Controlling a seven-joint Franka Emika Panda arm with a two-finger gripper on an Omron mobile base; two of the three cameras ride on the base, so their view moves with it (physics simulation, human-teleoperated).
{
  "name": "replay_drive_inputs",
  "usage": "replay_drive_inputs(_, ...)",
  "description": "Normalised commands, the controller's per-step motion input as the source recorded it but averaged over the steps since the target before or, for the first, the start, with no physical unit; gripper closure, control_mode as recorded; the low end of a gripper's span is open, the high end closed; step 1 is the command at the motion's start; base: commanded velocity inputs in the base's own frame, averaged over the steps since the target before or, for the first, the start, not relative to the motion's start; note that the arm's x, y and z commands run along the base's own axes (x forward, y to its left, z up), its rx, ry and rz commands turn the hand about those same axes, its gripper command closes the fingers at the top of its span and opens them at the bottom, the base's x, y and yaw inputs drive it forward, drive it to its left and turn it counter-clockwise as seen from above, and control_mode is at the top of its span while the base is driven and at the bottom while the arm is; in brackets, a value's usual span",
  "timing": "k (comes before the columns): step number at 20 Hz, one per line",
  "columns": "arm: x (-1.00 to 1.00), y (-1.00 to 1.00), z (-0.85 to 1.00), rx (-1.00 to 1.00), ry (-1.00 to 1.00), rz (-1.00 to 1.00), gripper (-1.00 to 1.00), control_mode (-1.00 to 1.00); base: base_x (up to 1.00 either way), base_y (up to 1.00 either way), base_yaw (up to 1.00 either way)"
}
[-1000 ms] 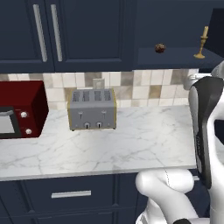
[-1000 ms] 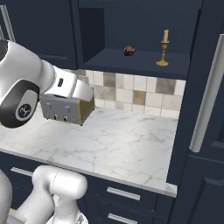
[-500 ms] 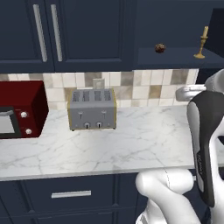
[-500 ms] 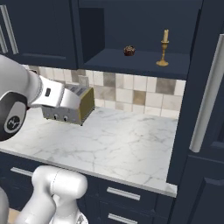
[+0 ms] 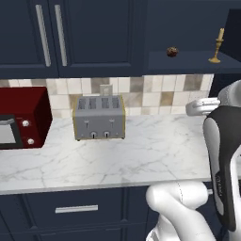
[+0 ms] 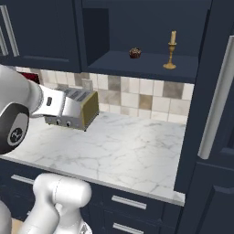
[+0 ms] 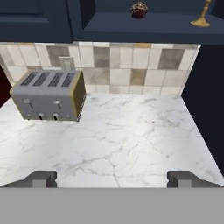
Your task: Pick the candle and candle from the dining table and place them in the open cabinet. Close the cabinet after placing the objects.
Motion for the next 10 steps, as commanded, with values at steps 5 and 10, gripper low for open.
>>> replay_drive_inputs(5,-0.07,0.11,-0.01,0.0,0.0,0.02,-1.0,1.0,-0.2,0.25,0.02)
replay_drive_inputs(10,0.0,0.0,0.0,0.0,0.0,0.0,-1.0,1.0,-0.5,0.85,0.19)
